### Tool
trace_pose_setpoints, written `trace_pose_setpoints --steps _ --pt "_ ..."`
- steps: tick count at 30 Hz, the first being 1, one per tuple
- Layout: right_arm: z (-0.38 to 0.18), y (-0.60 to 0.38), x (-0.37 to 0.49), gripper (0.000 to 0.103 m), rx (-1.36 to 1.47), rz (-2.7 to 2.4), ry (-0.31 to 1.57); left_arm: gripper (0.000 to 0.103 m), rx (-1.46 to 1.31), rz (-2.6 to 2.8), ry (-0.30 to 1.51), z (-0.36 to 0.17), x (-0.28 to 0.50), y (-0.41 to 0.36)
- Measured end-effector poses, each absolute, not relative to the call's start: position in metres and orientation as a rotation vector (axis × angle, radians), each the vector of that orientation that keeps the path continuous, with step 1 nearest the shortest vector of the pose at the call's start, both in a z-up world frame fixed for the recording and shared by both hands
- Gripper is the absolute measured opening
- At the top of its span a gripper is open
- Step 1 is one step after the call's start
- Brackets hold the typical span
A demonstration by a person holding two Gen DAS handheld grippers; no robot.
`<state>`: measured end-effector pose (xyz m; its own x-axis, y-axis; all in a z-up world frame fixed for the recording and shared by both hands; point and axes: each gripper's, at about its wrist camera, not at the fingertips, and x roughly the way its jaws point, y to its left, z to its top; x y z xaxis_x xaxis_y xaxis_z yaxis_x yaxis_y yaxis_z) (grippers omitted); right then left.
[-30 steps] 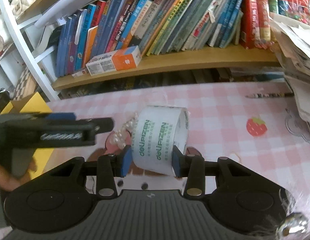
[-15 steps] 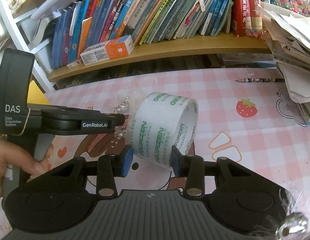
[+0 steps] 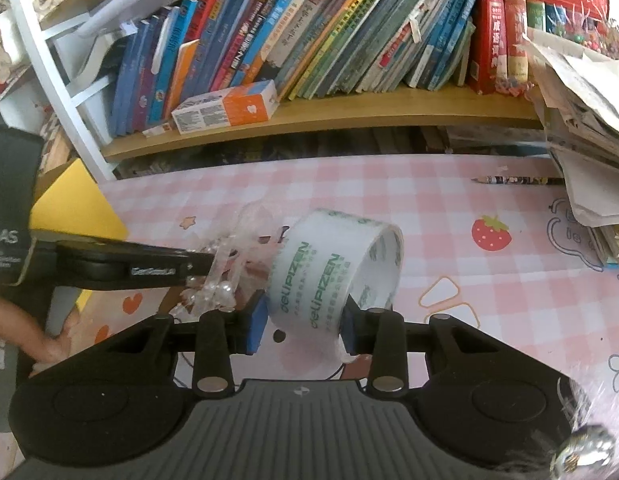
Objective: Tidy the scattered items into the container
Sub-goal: 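Lift the tape roll with the right tool while the left tool grasps the pearl ribbon accessory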
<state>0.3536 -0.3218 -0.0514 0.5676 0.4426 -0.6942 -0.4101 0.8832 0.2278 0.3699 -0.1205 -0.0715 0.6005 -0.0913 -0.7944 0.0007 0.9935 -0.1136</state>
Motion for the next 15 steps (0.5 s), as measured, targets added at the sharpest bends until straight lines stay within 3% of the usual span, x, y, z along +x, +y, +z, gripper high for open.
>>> trace_pose_setpoints --steps 11,13,14,15 --pt "-0.038 -0.323 0.315 0.033 0.019 0.519 0.811 0.023 -0.152 -0.049 0.874 -0.04 0.303 -0.111" --pt "-0.037 -0.323 0.307 0.027 0.019 0.527 0.817 0.023 -0.16 -0.047 0.864 -0.036 0.29 -0.109" --pt "-0.036 -0.323 0.304 0.016 0.02 0.529 0.821 0.023 -0.162 -0.047 0.859 -0.034 0.285 -0.108" --pt "-0.036 -0.324 0.3 0.012 0.022 0.531 0.827 0.023 -0.163 -0.047 0.855 -0.032 0.279 -0.108"
